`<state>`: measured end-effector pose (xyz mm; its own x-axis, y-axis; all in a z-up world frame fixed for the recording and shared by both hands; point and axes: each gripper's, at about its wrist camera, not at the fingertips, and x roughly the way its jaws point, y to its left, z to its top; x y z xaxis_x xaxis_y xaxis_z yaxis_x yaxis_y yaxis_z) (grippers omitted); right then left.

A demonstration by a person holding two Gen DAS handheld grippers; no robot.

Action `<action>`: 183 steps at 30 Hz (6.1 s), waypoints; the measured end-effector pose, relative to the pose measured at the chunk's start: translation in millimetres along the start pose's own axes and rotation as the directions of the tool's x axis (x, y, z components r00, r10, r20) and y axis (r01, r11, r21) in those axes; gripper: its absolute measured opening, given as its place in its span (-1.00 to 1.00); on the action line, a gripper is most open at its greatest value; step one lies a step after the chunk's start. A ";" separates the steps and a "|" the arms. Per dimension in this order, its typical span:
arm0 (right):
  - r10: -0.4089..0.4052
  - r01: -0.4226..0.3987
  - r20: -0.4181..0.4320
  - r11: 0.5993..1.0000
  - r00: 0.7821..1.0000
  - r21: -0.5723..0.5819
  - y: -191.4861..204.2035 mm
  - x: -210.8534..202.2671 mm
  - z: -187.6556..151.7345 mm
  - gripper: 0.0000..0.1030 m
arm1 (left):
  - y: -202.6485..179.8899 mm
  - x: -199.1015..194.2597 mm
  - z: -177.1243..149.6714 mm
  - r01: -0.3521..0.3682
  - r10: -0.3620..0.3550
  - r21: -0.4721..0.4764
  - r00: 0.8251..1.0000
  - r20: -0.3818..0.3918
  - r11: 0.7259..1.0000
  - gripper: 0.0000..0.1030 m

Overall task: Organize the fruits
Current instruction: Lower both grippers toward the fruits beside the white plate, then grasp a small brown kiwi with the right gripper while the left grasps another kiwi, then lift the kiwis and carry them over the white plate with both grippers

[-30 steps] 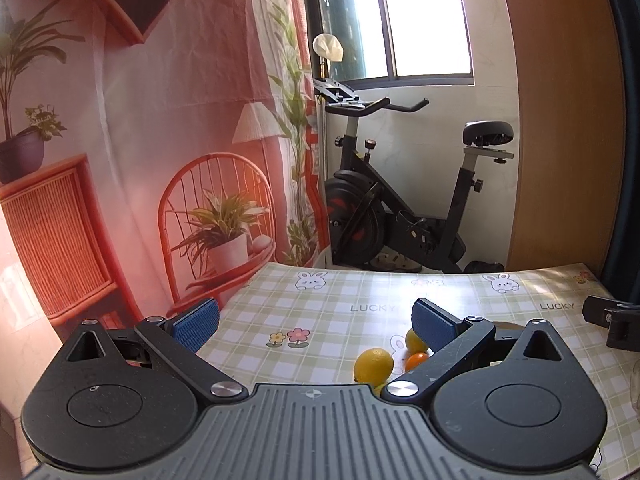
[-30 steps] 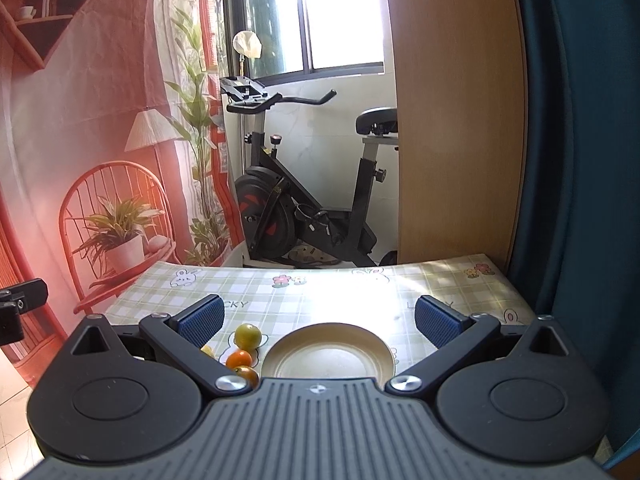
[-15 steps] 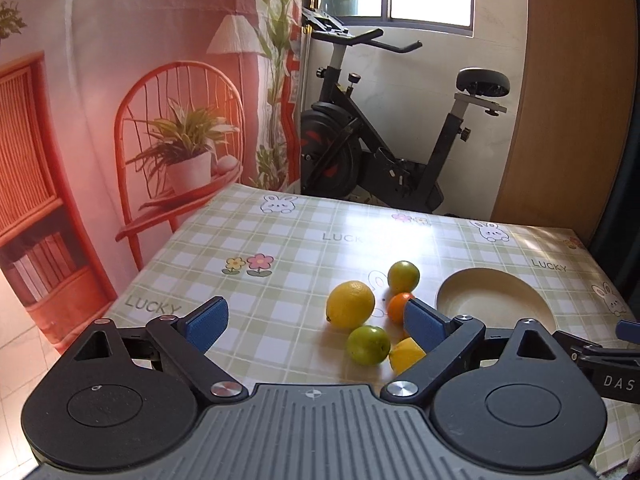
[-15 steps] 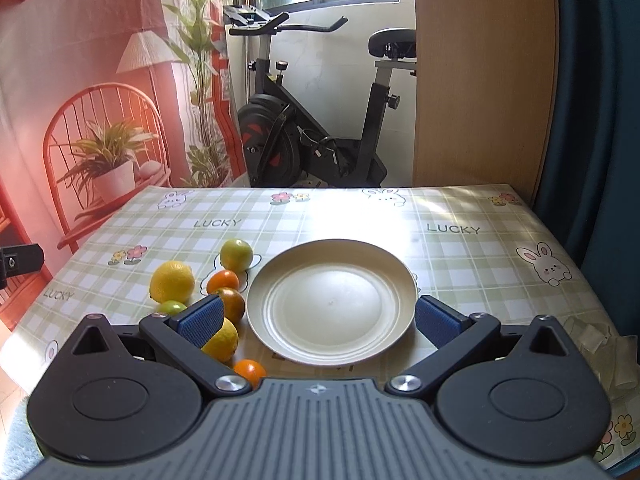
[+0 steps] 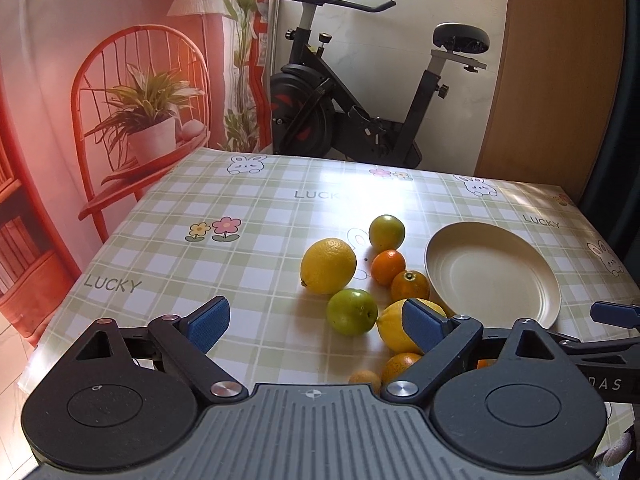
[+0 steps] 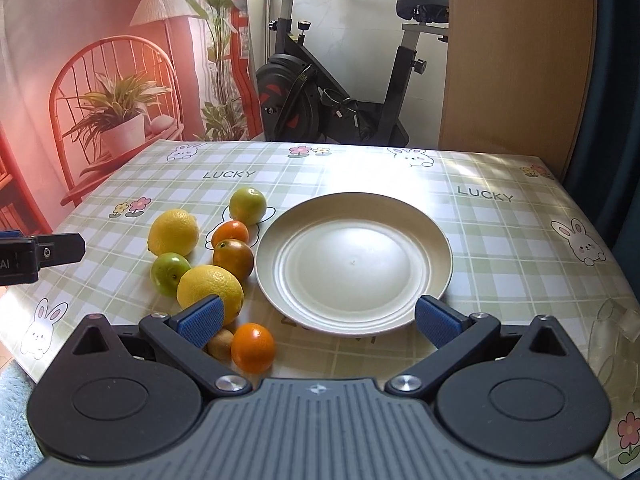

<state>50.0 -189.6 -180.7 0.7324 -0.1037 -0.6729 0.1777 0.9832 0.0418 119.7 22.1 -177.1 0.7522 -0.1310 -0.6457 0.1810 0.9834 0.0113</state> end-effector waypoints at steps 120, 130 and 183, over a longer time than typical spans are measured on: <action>0.276 -0.300 -0.169 0.944 0.946 -0.135 38.7 74.1 -27.4 -0.48 | 13.7 66.1 -47.0 0.245 -0.268 -0.138 0.946 -0.182 0.960 -0.32; 0.278 -0.299 -0.165 0.946 0.946 -0.125 36.0 73.7 -28.3 -0.48 | 12.6 66.7 -46.6 0.249 -0.269 -0.129 0.948 -0.171 0.960 -0.43; 0.263 -0.283 -0.158 0.952 0.952 -0.119 37.4 76.8 -30.4 -0.48 | 6.3 59.6 -56.1 0.187 -0.194 -0.057 0.967 -0.163 0.981 -0.42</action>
<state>92.9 -156.2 -253.2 0.6401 0.1838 -0.7460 -0.1163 0.9829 0.1424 130.2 27.5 -258.3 0.5894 -0.2974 -0.7511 0.2820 0.9470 -0.1537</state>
